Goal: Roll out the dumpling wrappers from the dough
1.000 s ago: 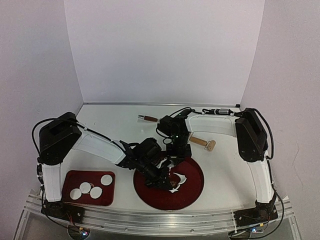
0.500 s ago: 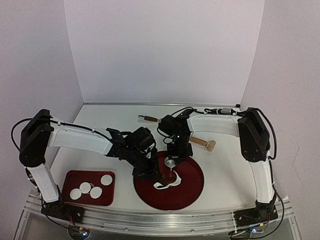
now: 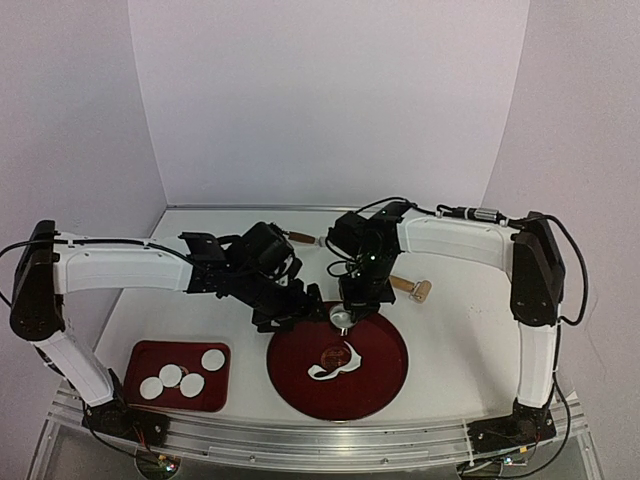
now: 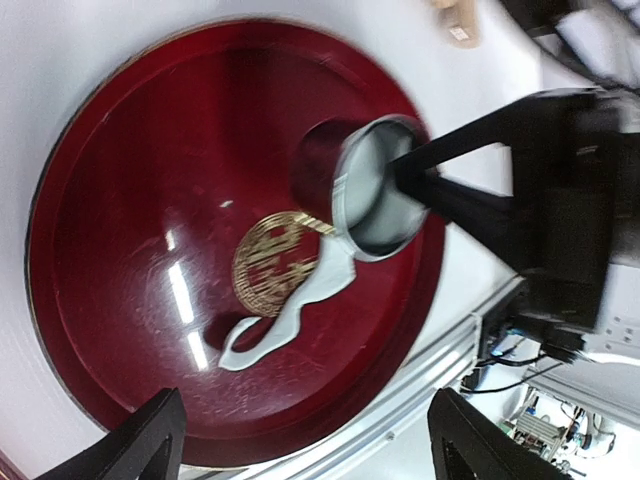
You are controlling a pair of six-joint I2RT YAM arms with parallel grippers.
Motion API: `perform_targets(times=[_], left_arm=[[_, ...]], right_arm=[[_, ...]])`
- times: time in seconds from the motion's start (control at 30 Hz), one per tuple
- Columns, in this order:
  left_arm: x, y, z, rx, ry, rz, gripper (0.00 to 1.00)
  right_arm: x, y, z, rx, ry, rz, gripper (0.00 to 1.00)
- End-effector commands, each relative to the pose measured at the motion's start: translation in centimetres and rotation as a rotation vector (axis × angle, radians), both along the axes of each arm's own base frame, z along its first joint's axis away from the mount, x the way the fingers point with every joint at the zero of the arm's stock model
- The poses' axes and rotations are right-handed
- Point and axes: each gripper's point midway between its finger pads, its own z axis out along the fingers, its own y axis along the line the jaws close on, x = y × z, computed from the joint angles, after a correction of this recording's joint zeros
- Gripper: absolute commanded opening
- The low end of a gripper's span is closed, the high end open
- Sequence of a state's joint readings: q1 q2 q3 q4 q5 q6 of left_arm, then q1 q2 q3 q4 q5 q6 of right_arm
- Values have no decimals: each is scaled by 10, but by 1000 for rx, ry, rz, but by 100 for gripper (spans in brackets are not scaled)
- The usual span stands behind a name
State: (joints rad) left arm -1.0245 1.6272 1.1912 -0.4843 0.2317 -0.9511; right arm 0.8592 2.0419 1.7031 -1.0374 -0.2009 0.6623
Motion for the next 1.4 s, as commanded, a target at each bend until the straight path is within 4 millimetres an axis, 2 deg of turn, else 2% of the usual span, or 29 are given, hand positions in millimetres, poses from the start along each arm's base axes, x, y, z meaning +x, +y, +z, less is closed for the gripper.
perform_targets(times=[0.0, 0.1, 0.23, 0.4, 0.8, 1.03, 1.2, 1.27, 1.37], left_arm=[[26, -6, 29, -107, -79, 29, 88], [40, -5, 21, -126, -56, 79, 89], [47, -9, 3, -79, -19, 89, 89], [48, -10, -19, 21, 26, 74, 88], [49, 15, -68, 294, 114, 111, 86], [46, 19, -81, 340, 142, 107, 87], [52, 11, -75, 304, 110, 94, 87], [58, 4, -60, 247, 58, 86, 87], [68, -6, -17, 124, -73, 71, 88]], right_arm=[[-12, 12, 21, 62, 11, 68, 0], [-13, 20, 24, 70, 13, 81, 0], [-13, 31, 25, 78, 8, 101, 0], [-8, 40, 22, 75, -1, 125, 0], [5, 53, 21, 51, -53, 160, 0], [6, 58, 20, 39, -58, 172, 0], [8, 54, 17, 14, -61, 166, 0], [11, 46, 17, -31, -77, 144, 0], [16, 34, 17, -76, -85, 118, 0]])
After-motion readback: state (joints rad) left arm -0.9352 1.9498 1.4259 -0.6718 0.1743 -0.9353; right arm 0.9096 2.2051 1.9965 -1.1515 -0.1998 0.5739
